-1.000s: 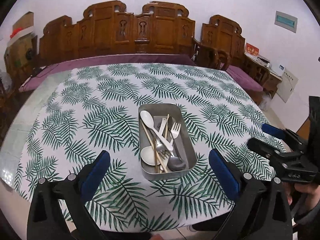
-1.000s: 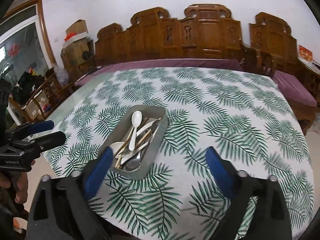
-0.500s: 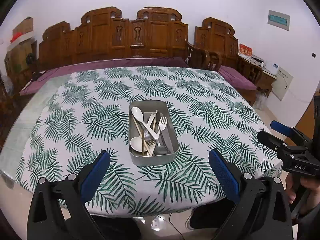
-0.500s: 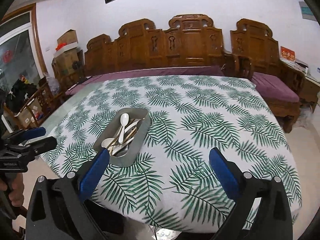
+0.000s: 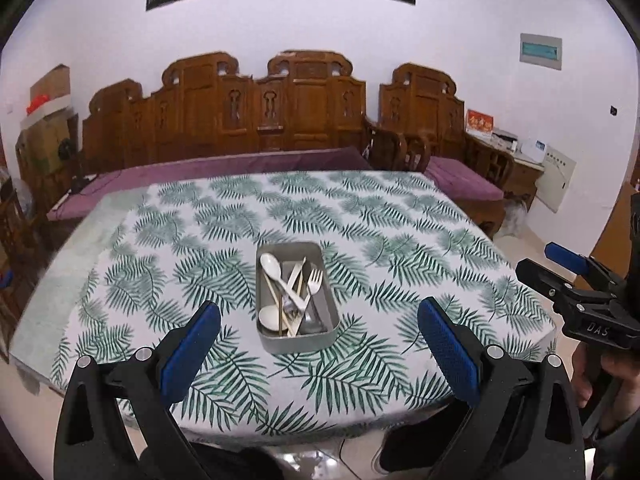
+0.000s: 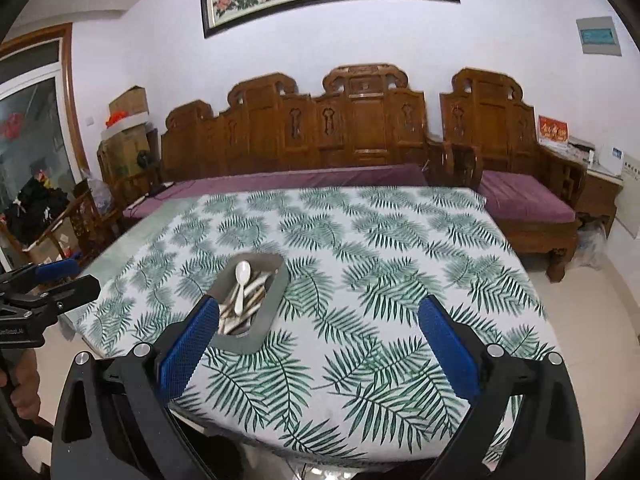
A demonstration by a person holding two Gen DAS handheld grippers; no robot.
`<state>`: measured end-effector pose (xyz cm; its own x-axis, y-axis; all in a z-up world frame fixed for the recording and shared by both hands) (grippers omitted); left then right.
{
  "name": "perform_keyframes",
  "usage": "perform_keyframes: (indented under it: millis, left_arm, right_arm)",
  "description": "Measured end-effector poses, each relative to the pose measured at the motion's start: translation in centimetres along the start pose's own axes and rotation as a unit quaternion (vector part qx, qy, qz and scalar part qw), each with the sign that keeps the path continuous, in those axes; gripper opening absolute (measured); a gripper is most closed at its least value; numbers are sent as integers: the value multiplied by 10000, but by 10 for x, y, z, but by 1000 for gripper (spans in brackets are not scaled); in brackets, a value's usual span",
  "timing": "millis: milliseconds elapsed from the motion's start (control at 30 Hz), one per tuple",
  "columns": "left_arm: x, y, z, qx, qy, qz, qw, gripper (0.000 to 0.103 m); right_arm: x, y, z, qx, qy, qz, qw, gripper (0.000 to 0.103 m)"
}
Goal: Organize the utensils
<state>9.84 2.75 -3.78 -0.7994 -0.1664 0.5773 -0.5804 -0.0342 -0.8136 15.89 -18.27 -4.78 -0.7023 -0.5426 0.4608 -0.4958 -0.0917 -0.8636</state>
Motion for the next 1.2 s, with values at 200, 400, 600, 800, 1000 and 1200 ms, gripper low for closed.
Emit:
perform_keyframes:
  millis: [200, 400, 600, 800, 1000, 1200]
  left_arm:
    - [28, -17, 2, -15, 6, 343, 9994, 95]
    - [59, -33, -1, 47, 35, 731, 9973, 95]
    - [83, -40, -1, 79, 91, 1001, 9949, 95]
    - [91, -39, -1, 114, 138, 1090, 9939, 95]
    - [92, -38, 0, 127, 138, 1091, 9939, 95]
    - [92, -38, -1, 141, 140, 1088, 9939, 95]
  right_arm:
    - [25, -22, -15, 167, -97, 358, 9992, 100]
    - [53, -44, -34, 371, -210, 734, 9964, 100]
    - [71, -56, -53, 522, -368, 937, 9936, 100]
    - [76, -58, -65, 636, -397, 967, 9925, 100]
    - [74, -56, -65, 612, -413, 941, 9928, 100]
    - [72, -55, -63, 612, -393, 948, 9928, 100]
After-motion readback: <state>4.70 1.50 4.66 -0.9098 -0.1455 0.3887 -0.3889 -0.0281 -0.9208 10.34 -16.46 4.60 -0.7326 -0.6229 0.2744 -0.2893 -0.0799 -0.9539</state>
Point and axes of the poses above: each gripper's, at about its wrist camera, not at the fingertips, and x roughly against the way its jaws point, z to its right, y to its underside, the point moved 5 cm from there along -x, roughly the way its jaws point, and after that the axes turned 10 degrees about -y, right-handed, at the moved point
